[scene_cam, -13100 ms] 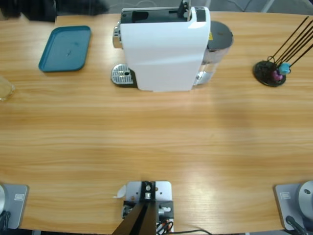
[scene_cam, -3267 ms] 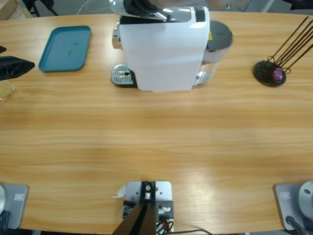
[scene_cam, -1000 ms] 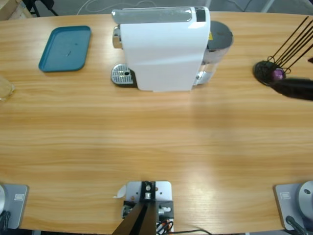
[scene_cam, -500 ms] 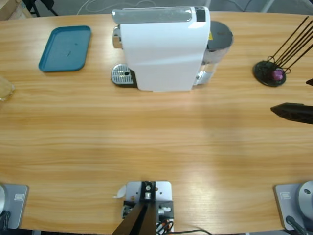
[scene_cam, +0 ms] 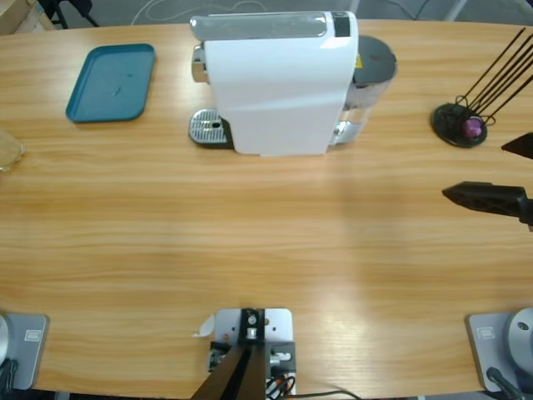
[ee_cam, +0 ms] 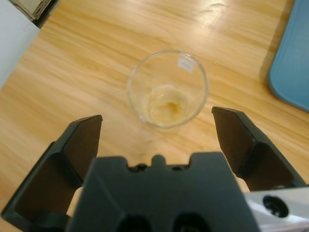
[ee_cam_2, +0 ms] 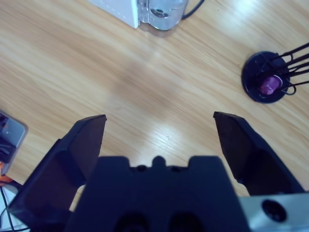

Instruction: Pour coffee

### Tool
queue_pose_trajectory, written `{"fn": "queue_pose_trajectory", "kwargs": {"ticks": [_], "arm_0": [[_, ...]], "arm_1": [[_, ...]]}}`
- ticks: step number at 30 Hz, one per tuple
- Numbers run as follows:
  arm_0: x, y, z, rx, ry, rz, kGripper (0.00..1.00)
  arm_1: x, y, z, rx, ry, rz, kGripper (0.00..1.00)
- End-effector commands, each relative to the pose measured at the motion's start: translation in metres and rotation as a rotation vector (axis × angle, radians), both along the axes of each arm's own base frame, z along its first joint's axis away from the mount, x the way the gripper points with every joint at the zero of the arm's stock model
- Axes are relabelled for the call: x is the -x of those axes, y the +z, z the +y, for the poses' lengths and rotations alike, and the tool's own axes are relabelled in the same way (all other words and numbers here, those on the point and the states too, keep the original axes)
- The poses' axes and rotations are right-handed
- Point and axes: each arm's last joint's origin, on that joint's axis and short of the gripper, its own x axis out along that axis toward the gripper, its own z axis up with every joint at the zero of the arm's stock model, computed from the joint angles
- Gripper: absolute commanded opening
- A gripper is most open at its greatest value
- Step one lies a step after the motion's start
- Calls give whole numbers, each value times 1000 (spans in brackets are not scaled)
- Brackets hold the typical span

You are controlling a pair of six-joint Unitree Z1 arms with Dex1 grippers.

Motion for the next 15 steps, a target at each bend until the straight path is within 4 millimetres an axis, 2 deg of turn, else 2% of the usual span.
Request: {"fn": "queue_pose_trajectory", "kwargs": {"ticks": [1,5,15], "arm_0": [[-6,-14,7,-31,3,52,1000],[-8,-16,9,-38,7,67,1000],[-21,-38,8,-31,-32,39,1000]], "arm_1": [[-11,-1,21,-11,11,24,1000],[-11,-3,21,-9,13,30,1000],[-15,-2,28,-25,24,35,1000]]}}
